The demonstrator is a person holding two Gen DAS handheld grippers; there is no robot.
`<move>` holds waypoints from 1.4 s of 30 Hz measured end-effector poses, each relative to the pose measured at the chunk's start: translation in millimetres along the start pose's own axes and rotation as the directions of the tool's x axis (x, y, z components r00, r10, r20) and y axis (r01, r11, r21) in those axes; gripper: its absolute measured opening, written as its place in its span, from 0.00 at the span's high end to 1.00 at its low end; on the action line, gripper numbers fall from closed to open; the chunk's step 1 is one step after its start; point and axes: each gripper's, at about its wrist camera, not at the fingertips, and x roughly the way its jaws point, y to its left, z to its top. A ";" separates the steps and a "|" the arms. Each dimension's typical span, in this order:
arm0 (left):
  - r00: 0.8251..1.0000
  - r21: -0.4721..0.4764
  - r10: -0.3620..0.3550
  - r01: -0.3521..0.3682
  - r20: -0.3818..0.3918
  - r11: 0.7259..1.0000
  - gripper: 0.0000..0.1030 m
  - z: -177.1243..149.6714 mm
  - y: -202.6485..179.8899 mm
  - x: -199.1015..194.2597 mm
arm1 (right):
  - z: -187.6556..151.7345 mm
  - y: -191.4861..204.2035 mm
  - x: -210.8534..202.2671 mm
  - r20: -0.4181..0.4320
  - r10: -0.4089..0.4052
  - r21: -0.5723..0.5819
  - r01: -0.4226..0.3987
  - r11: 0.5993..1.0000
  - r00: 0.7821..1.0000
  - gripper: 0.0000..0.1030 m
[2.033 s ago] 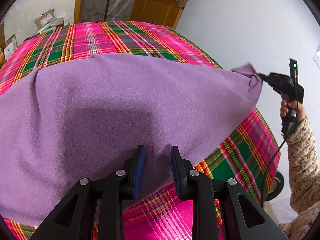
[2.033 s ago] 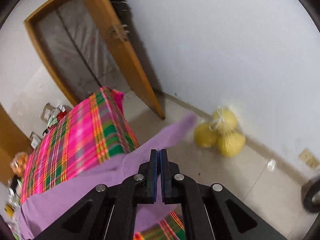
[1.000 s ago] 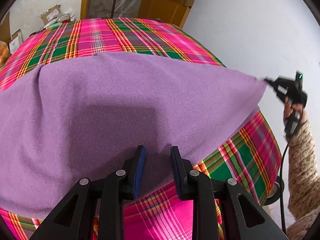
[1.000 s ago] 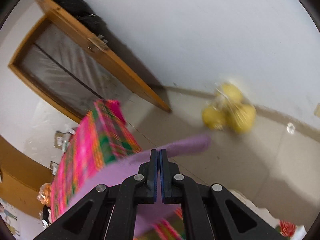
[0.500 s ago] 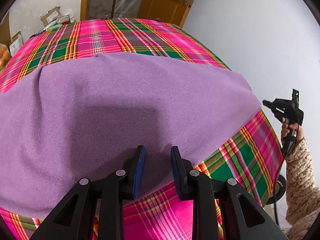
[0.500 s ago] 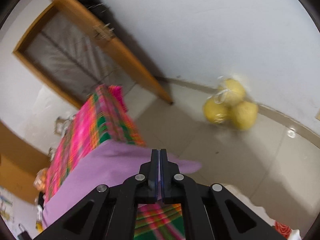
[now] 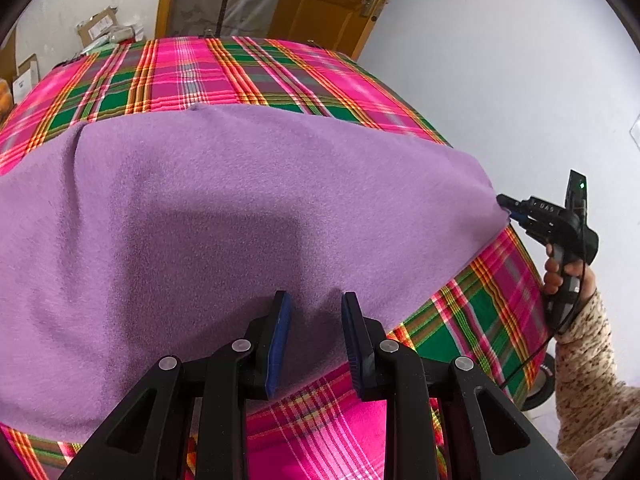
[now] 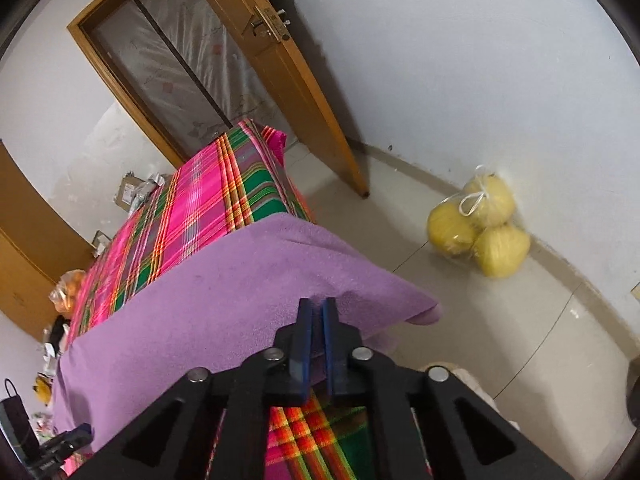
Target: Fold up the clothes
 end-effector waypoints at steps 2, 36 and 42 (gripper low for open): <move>1.000 -0.003 -0.014 0.014 -0.001 1.000 0.74 0.3 1.8 -0.3 | -0.4 5.9 -8.5 0.030 -0.029 -0.031 0.030 0.999 0.999 0.97; 0.986 -0.046 -0.165 0.163 -0.022 0.985 0.74 4.4 22.5 -1.2 | 47.4 41.1 58.7 -0.052 -0.102 -0.054 0.099 0.994 0.993 0.79; 0.983 -0.052 -0.184 0.182 -0.021 0.982 0.74 6.6 26.8 -0.4 | 53.6 48.8 48.8 0.043 -0.136 -0.073 0.139 0.988 0.990 0.96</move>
